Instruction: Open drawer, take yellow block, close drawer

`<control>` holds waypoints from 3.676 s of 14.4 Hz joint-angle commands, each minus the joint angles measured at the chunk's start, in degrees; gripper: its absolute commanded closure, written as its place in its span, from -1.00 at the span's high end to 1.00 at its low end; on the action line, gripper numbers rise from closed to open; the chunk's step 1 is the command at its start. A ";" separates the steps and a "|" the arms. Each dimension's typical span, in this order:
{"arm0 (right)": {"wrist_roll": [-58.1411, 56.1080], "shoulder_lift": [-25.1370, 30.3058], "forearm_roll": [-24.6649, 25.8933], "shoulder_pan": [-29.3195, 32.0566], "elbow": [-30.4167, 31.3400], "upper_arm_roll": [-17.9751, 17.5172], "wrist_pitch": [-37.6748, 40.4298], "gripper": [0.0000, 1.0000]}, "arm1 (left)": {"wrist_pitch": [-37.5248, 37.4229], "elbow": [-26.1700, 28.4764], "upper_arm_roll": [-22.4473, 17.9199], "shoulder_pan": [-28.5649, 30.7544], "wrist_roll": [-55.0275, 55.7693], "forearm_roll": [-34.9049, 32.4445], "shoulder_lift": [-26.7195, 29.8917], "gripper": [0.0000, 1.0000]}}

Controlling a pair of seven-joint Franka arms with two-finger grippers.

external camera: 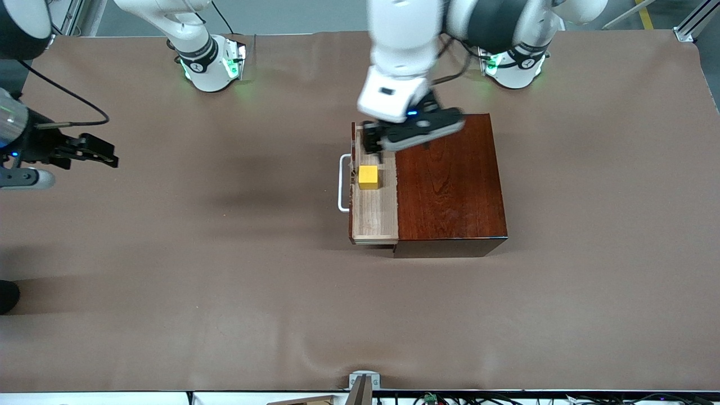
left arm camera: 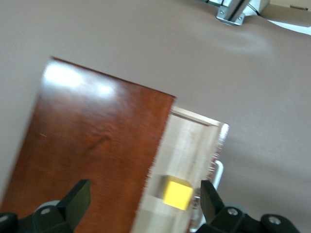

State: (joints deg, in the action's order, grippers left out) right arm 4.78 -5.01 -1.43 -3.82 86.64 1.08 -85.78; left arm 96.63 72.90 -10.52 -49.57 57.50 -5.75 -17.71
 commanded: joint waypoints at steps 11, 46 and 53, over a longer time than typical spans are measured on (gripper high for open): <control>38.34 -1.40 -5.34 -10.41 -0.60 -0.12 0.00 1.00 | -10.84 12.88 0.85 22.13 -36.37 2.58 19.11 1.00; 112.37 -30.75 -8.07 -39.86 -13.96 -0.12 -21.18 1.00 | -10.14 16.48 14.83 45.61 -50.03 5.32 20.70 1.00; 115.70 -31.99 -10.52 -41.00 -13.96 -0.03 -21.18 1.00 | -10.06 16.31 15.00 45.61 -50.12 5.31 21.49 1.00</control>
State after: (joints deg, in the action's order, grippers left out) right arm 117.94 -35.88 -10.35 -43.64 74.47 0.48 -107.49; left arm 86.27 88.00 3.98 -4.58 7.92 -0.60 2.03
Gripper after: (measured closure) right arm 0.000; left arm 0.000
